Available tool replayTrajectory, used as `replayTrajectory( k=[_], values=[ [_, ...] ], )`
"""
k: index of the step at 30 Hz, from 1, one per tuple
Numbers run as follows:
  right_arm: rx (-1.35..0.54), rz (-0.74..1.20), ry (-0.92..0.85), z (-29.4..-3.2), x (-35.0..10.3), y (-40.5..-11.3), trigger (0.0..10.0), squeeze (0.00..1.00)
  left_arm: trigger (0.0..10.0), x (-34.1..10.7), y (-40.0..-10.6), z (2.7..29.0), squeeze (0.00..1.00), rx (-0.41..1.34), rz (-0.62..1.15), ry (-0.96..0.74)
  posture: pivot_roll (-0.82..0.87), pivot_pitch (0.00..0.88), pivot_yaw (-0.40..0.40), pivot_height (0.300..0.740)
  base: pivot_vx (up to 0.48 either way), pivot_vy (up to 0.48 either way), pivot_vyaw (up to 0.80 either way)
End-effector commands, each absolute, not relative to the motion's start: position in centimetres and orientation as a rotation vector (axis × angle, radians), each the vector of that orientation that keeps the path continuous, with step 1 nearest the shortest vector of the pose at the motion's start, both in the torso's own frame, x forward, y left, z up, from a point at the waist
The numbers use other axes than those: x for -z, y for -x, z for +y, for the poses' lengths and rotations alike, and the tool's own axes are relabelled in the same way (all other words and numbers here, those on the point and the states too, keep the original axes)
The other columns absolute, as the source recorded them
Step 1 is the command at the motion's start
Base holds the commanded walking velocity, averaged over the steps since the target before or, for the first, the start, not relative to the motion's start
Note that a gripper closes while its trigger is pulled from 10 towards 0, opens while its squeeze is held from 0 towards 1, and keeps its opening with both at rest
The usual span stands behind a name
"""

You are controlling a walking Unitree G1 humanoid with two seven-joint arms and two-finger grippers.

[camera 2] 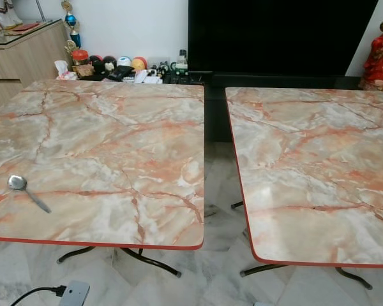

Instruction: Setting the table

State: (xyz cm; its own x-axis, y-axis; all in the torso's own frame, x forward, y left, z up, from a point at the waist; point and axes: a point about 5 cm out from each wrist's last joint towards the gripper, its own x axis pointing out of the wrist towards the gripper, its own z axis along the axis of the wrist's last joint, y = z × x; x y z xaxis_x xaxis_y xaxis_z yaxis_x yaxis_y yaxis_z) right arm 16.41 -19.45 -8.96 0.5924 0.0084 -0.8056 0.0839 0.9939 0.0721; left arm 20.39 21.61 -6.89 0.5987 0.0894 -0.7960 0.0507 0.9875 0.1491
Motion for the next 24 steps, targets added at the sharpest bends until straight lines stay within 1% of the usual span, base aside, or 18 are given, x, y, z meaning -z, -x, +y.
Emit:
replayTrajectory(
  k=[1,11,24],
  values=[
    [0.039,0.949,-0.091,-19.5,9.0,-16.38,10.0,0.0,10.0,7.27,-19.6,21.97,0.0,-0.041,0.962,-0.167,-0.03,0.051,-0.005,0.74,0.0,0.0,0.0],
    [0.03,0.948,-0.101,-19.36,8.98,-16.47,10.0,0.0,10.0,7.33,-19.49,22.1,0.0,-0.055,0.976,-0.158,-0.03,0.062,-0.009,0.74,0.0,0.0,0.0],
    [0.023,0.951,-0.105,-19.33,8.99,-16.45,10.0,0.0,10.0,7.43,-19.16,22.4,0.0,-0.071,0.986,-0.162,-0.03,0.079,-0.015,0.74,0.0,0.445,0.0]
  ],
)
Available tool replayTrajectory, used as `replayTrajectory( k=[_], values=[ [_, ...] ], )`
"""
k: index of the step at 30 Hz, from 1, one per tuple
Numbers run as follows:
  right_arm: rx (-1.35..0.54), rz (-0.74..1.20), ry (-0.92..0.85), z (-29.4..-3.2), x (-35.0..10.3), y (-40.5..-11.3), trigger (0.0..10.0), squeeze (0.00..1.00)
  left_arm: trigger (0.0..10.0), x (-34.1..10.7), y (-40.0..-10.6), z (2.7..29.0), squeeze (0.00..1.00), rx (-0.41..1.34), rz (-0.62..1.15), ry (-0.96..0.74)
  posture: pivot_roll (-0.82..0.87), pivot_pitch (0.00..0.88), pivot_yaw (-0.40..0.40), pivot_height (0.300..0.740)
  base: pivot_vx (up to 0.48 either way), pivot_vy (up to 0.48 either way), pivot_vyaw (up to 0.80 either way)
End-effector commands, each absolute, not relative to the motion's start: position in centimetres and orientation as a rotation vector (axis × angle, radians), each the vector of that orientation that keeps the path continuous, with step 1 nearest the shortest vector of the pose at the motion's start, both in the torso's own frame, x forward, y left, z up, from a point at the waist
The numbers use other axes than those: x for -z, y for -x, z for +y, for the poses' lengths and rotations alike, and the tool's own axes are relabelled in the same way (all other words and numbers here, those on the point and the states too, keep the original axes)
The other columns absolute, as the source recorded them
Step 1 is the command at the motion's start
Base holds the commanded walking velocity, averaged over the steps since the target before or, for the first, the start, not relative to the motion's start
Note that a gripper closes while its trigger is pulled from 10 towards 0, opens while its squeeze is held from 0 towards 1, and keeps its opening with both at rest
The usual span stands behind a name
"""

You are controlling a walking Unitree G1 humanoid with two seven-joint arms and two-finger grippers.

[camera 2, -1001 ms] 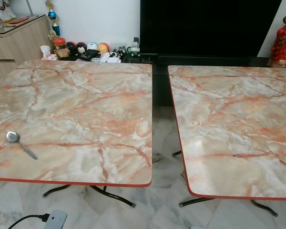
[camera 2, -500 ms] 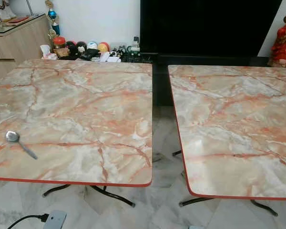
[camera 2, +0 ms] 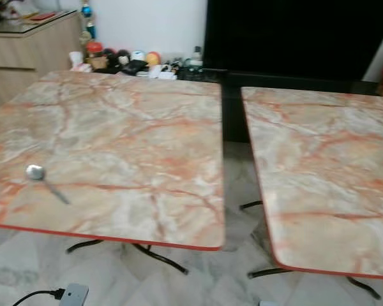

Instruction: Setting the table

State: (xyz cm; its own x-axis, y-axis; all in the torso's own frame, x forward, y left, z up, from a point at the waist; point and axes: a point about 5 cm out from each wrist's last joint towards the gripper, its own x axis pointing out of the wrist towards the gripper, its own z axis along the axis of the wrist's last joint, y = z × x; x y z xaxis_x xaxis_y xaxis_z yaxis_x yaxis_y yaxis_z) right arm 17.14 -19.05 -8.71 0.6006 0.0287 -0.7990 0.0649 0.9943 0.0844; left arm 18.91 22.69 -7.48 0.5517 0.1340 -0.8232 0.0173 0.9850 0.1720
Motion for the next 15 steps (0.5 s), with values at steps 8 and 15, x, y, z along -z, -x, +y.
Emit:
replayTrajectory(
  k=[8,15],
  values=[
    [0.017,0.951,-0.1,-19.27,8.96,-16.55,10.0,0.0,10.0,7.37,-19.29,22.36,0.0,-0.076,0.979,-0.155,-0.02,0.086,-0.018,0.74,0.0,0.461,0.0],
    [0.014,0.953,-0.101,-19.19,8.99,-16.52,10.0,0.0,10.0,7.36,-19.28,22.44,0.0,-0.081,0.979,-0.153,-0.02,0.09,-0.016,0.74,0.0,0.462,0.0]
  ],
)
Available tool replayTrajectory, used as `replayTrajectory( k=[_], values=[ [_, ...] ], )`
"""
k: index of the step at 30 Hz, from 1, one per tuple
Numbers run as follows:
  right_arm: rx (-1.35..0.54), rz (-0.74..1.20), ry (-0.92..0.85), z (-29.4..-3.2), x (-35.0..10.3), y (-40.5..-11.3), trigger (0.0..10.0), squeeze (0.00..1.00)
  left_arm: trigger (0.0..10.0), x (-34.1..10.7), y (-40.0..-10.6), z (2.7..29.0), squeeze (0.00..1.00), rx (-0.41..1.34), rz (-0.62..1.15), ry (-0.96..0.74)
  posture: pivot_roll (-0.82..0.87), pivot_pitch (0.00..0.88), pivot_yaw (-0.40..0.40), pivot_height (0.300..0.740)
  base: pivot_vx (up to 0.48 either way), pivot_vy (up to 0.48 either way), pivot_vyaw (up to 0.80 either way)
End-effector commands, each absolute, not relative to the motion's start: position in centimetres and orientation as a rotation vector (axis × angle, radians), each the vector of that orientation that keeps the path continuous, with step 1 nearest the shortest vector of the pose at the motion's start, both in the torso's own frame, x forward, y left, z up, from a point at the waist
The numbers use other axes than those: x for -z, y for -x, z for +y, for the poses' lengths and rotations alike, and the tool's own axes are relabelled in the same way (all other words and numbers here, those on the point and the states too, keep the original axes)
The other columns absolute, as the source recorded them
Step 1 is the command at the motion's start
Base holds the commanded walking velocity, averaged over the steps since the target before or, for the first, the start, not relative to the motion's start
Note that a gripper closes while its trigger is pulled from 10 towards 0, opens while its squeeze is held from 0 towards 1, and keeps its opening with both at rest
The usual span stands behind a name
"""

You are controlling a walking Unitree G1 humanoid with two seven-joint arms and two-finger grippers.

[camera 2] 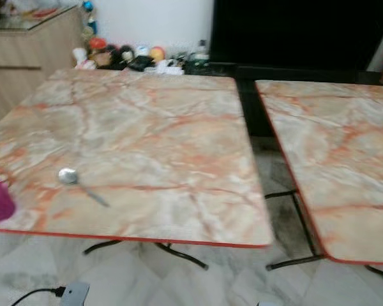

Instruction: Setting the table

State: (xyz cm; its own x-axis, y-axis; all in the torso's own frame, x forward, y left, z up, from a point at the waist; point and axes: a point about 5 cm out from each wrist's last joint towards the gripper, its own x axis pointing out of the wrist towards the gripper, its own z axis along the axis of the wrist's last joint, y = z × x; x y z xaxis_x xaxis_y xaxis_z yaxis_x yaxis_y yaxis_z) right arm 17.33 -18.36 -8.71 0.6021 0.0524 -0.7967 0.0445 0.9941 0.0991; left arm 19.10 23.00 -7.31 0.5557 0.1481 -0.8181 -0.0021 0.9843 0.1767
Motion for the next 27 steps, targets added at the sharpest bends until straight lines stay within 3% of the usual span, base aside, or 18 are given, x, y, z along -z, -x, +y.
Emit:
replayTrajectory(
  k=[1,27],
  values=[
    [0.015,0.953,-0.102,-19.18,8.99,-16.51,10.0,0.0,10.0,7.37,-19.26,22.44,0.0,-0.082,0.979,-0.152,-0.02,0.09,-0.016,0.74,0.0,0.461,0.0],
    [0.014,0.952,-0.101,-19.21,8.98,-16.5,10.0,0.0,10.0,7.45,-19.16,22.33,0.0,-0.091,0.979,-0.131,-0.02,0.106,-0.023,0.74,0.0,0.45,0.0]
  ],
)
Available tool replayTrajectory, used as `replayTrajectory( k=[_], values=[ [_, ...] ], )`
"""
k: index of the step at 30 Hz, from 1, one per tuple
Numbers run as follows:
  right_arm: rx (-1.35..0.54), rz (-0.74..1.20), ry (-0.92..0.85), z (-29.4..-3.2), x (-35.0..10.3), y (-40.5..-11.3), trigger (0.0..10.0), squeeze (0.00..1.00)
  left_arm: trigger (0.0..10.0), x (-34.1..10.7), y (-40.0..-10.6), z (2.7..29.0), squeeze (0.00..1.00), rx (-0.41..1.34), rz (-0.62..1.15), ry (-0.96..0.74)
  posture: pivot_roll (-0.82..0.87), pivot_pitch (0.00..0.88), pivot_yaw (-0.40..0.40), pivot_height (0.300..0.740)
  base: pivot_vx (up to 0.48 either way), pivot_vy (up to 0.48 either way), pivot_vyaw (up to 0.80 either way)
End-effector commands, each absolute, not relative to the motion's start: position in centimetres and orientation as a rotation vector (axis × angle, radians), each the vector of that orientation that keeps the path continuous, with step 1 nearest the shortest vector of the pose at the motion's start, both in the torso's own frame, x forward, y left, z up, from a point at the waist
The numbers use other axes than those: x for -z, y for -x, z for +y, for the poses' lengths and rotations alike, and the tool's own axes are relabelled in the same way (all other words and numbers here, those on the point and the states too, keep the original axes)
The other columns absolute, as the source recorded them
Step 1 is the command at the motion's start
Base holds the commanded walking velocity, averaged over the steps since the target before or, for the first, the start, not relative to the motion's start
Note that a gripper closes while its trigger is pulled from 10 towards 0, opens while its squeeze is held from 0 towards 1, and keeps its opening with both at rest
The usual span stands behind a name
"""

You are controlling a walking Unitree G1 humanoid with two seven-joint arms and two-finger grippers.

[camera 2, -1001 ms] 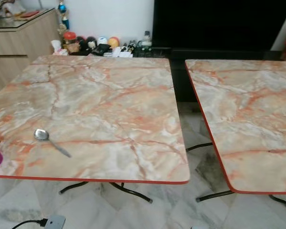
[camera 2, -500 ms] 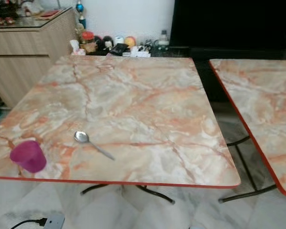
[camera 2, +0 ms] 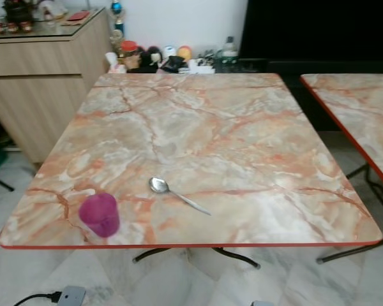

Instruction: Setting the table

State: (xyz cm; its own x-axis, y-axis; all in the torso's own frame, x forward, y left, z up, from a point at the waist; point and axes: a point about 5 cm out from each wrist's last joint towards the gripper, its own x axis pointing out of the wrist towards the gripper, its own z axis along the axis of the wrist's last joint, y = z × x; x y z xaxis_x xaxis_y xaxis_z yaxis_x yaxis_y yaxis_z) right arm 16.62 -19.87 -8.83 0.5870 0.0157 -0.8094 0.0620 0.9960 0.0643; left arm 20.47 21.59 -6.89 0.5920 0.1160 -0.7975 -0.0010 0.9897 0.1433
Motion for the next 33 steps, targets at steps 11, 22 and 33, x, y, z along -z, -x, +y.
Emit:
replayTrajectory(
  k=[11,22,33],
  values=[
    [0.008,0.952,-0.102,-19.14,9.01,-16.43,10.0,0.0,10.0,7.44,-19.11,22.39,0.0,-0.091,0.97,-0.138,-0.01,0.114,-0.024,0.74,0.0,0.081,0.0],
    [0.01,0.946,-0.106,-19.03,9.01,-16.45,10.0,0.0,10.0,7.35,-19.31,22.25,0.0,-0.089,0.955,-0.122,-0.01,0.118,-0.023,0.74,0.0,0.0,0.0],
    [0.016,0.922,-0.098,-19.19,8.85,-16.65,10.0,0.0,10.0,7.39,-19.33,22.01,0.0,-0.077,0.957,-0.125,-0.01,0.117,-0.024,0.74,0.0,0.0,0.0]
  ],
)
